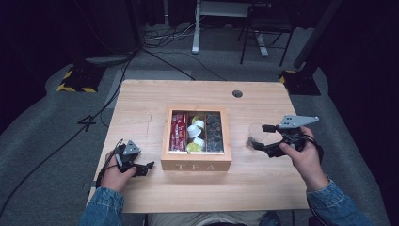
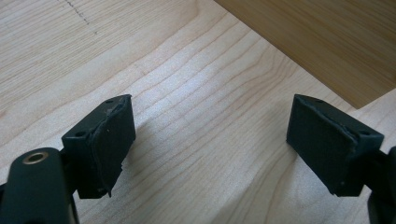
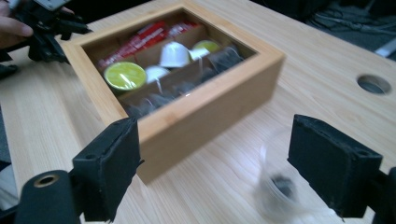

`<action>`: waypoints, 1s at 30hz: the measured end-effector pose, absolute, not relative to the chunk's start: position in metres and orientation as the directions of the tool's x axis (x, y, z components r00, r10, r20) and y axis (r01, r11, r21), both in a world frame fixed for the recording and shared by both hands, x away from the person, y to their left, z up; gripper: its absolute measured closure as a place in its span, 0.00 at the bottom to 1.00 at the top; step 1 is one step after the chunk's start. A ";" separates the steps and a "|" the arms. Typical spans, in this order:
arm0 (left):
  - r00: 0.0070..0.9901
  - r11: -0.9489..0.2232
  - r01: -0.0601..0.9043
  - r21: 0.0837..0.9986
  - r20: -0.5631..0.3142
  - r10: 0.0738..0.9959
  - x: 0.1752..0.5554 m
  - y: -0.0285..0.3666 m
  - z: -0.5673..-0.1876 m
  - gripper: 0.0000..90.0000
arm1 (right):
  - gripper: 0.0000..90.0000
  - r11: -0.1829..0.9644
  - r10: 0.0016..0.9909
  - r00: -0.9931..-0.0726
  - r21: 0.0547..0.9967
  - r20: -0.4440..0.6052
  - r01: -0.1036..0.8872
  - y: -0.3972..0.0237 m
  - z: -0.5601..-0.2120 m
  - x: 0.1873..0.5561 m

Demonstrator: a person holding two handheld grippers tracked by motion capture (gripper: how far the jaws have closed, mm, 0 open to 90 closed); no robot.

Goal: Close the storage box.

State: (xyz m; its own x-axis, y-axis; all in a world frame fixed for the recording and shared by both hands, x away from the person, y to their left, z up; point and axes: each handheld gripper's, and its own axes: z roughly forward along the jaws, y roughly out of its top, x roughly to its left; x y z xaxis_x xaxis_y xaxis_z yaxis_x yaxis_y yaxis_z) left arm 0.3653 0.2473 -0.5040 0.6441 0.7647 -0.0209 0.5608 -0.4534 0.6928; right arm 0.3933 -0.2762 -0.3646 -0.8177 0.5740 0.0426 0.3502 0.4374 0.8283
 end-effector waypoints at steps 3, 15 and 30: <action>0.650 -0.459 0.559 0.691 -0.021 0.759 0.367 0.248 -0.504 0.16 | 0.20 0.434 0.615 -0.788 0.821 0.032 0.372 -0.294 -0.367 0.395; 0.647 -0.460 0.561 0.688 -0.019 0.762 0.368 0.250 -0.504 0.16 | 0.22 0.446 0.698 -0.716 0.774 0.013 0.449 -0.352 -0.398 0.403; 0.642 -0.456 0.568 0.685 -0.021 0.767 0.367 0.256 -0.504 0.16 | 0.24 0.330 0.798 -0.599 0.784 0.066 0.525 -0.392 -0.472 0.407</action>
